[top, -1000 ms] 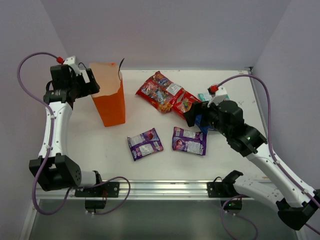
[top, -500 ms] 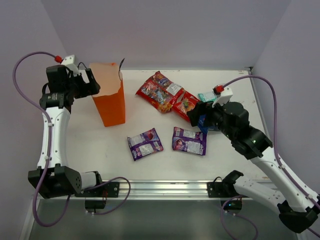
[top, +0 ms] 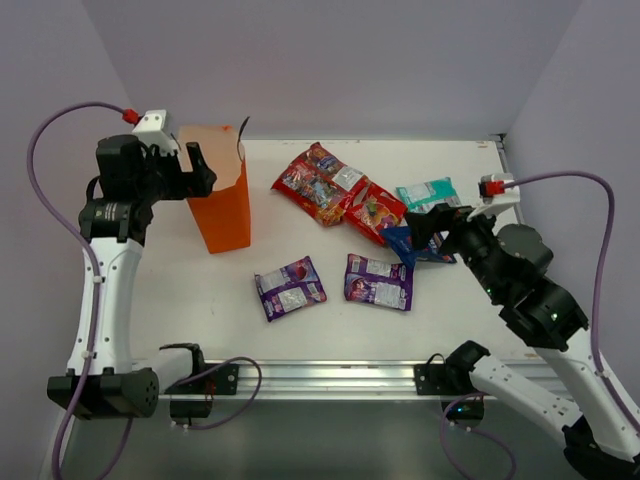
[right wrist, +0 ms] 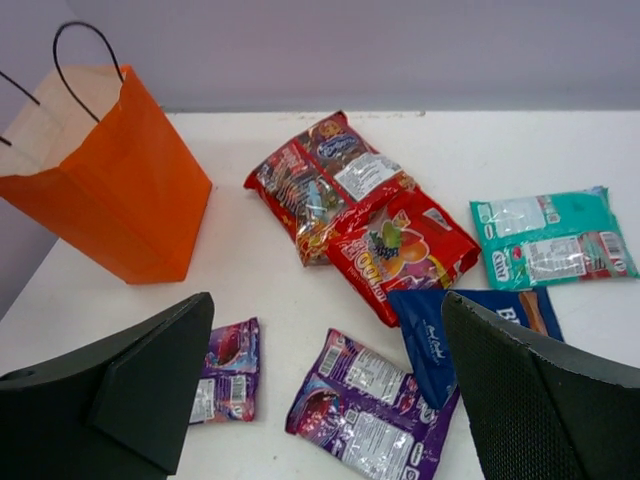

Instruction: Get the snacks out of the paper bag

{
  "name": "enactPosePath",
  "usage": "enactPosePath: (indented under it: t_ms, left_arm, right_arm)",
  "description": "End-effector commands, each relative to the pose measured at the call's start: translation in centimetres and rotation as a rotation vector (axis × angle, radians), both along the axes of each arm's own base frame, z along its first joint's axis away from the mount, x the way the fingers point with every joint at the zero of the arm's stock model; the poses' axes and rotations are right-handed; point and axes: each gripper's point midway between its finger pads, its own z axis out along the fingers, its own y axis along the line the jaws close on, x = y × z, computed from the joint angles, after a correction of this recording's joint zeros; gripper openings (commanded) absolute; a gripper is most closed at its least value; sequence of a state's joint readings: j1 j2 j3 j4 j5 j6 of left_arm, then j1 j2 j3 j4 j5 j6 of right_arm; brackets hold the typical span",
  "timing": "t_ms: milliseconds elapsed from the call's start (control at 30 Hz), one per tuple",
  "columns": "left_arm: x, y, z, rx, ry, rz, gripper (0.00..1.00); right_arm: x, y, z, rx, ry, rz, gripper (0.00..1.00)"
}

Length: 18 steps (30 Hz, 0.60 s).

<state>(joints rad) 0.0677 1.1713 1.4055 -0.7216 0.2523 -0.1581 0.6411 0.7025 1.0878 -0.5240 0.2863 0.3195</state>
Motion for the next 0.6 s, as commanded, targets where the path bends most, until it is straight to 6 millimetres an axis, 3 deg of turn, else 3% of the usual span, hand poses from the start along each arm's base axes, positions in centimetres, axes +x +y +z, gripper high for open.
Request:
enactPosePath:
  t_ms: [0, 267, 400, 567]
  left_arm:
    - [-1.8, -1.8, 3.7, 0.026, -0.116, -0.086, 1.0]
    - [-6.6, -2.7, 7.8, 0.045, -0.284, -0.095, 1.0]
    - [-9.4, -1.5, 10.1, 0.055, -0.392, -0.019, 1.0]
    - [-11.3, -0.3, 10.8, 0.068, -0.431, 0.052, 1.0]
  right_arm:
    - [-0.6, -2.6, 2.9, -0.01, -0.085, -0.084, 0.99]
    - [-3.5, -8.3, 7.3, 0.004, -0.251, -0.237, 0.99]
    - [-5.7, -11.1, 9.5, 0.032, -0.348, -0.297, 0.99]
    - [-7.5, -13.9, 10.4, 0.026, -0.405, -0.375, 0.99]
